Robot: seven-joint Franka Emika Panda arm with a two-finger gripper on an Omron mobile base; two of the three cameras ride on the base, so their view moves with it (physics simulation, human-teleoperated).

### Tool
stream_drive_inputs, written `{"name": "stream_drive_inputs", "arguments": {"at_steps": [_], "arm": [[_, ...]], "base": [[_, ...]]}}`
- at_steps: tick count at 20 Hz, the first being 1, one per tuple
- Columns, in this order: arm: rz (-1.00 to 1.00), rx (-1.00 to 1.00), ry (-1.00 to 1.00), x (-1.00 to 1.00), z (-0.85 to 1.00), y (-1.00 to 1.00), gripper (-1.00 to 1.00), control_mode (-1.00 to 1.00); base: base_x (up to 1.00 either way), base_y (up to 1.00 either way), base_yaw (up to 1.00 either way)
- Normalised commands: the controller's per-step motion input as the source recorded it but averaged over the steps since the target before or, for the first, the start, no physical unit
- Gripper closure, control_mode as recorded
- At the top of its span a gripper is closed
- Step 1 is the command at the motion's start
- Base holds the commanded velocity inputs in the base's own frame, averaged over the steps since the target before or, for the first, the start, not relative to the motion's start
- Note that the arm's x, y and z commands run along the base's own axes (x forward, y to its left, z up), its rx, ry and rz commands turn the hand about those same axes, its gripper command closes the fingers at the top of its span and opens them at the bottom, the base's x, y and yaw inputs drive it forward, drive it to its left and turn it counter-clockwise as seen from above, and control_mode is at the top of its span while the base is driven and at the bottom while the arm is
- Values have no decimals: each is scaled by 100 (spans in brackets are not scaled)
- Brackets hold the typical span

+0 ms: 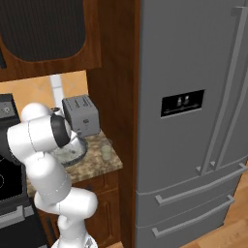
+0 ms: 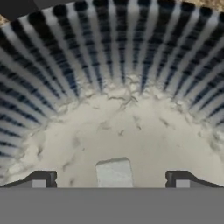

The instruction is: Grab a lemon wedge from the fridge and one ice cube from the ice bowl, and put them in the glass of lemonade.

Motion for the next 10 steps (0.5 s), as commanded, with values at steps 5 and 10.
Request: {"name": "stream_drive_inputs", "arguments": {"at_steps": [5,10], "arm": [[-2,0,0,-3,-20,14,100,-100],[-1,0,0,14,-16,0,100,-100]], "base": [[0,0,0],[0,0,0]]}}
